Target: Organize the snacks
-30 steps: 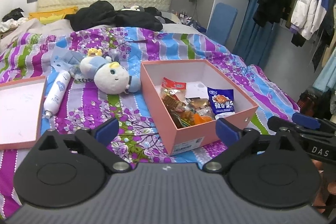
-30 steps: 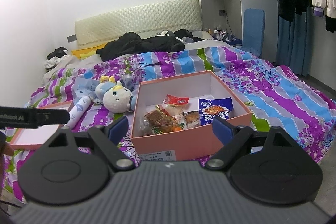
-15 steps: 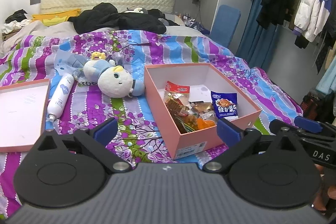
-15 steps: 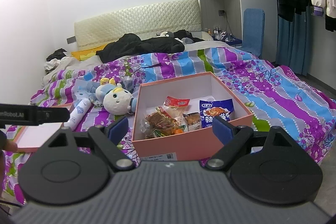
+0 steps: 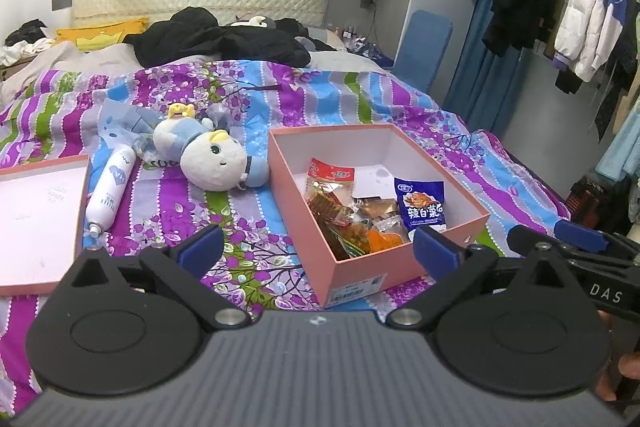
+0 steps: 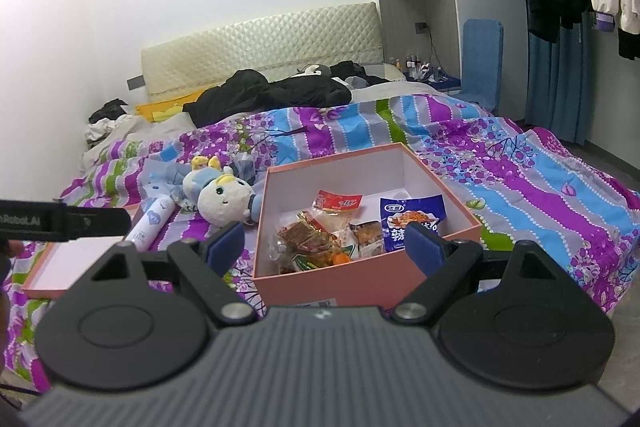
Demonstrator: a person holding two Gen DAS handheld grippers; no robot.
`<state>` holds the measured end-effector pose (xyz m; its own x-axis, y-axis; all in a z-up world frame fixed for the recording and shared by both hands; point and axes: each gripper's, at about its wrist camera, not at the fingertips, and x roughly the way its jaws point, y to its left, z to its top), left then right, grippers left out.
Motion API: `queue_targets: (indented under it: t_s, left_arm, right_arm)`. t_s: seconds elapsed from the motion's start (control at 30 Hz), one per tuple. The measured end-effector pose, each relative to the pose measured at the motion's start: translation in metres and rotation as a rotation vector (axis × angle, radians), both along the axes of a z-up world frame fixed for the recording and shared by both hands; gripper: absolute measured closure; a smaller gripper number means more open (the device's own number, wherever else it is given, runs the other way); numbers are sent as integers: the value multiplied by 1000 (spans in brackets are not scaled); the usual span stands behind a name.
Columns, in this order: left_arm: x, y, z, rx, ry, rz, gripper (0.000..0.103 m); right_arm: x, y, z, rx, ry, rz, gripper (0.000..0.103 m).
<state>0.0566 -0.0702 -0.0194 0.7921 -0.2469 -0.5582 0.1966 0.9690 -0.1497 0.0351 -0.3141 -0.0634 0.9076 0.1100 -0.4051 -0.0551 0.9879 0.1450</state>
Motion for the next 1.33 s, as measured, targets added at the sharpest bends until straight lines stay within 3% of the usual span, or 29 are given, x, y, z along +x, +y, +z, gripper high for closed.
queue_targets:
  t_s: [1.33]
  left_arm:
    - [-7, 5, 7, -17, -30, 23, 1]
  right_arm:
    - [-3, 2, 2, -2, -1, -31, 15]
